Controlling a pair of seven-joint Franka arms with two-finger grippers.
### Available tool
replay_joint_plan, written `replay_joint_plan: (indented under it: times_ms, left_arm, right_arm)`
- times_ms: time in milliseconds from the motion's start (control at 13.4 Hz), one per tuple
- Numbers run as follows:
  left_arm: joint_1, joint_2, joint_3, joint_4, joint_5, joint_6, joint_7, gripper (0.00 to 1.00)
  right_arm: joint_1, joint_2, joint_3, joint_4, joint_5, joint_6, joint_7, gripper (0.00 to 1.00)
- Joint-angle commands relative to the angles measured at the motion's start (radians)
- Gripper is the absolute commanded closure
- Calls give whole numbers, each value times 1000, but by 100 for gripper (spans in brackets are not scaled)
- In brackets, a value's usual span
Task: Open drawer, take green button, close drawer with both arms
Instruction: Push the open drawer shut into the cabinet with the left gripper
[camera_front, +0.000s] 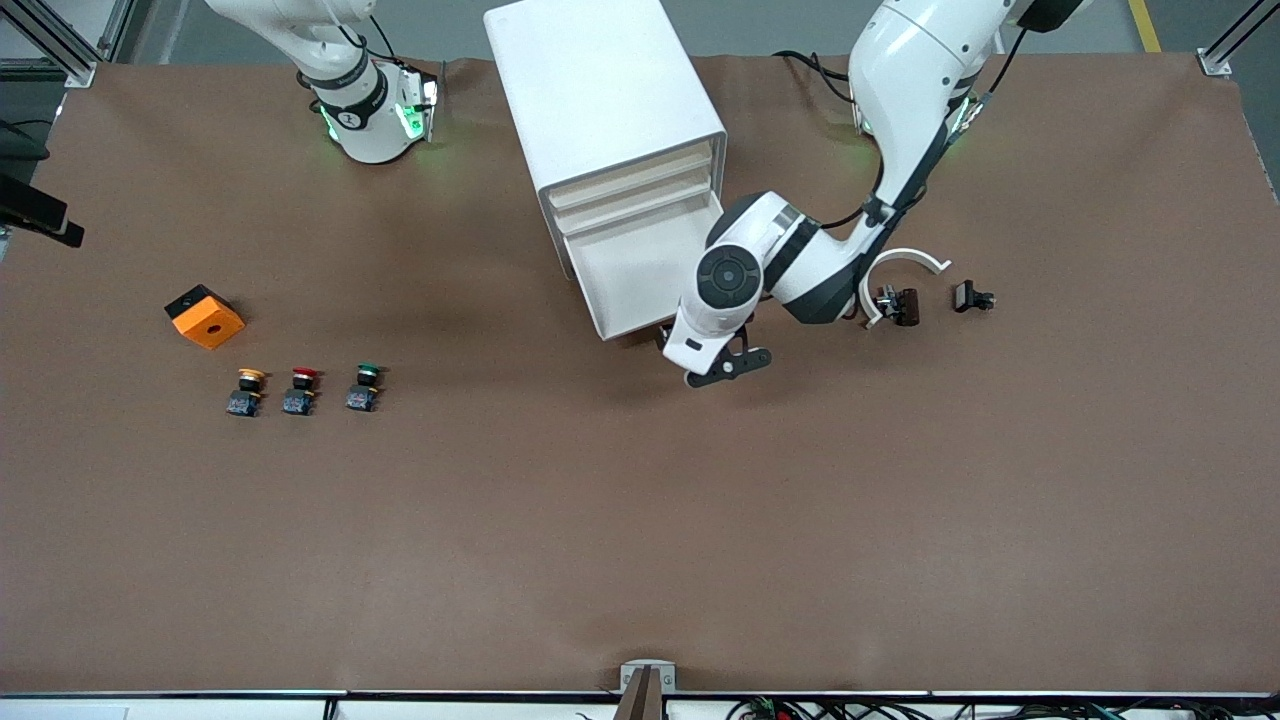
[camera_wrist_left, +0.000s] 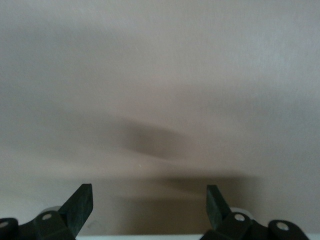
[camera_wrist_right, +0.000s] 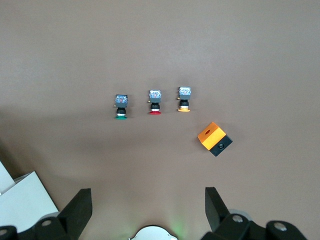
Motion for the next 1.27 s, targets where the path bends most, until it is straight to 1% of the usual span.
replay_joint_plan:
  times_ms: [0, 299, 373, 598, 896, 1046, 1195]
  left_arm:
    - [-38, 10, 2, 12, 22, 2, -35, 0]
    - [-87, 8, 0, 14, 14, 2, -94, 0]
    - [-91, 8, -1, 14, 8, -1, -103, 0]
    - [-128, 10, -5, 12, 5, -5, -158, 0]
    - [-176, 17, -9, 14, 2, -9, -232, 0]
    - [-194, 27, -15, 17, -41, -9, -242, 0]
    - [-212, 28, -15, 14, -64, -9, -247, 0]
  right_arm:
    - [18, -32, -1, -29, 2, -3, -54, 0]
    - [12, -35, -7, -28, 14, -42, -69, 0]
    - [14, -57, -6, -34, 14, -39, -70, 0]
    - [23, -69, -3, -51, 12, -31, -70, 0]
    - [47, -123, -10, -124, 6, -10, -70, 0]
    - [61, -173, -12, -193, 2, 30, -69, 0]
    - [64, -201, -13, -229, 0, 46, -69, 0]
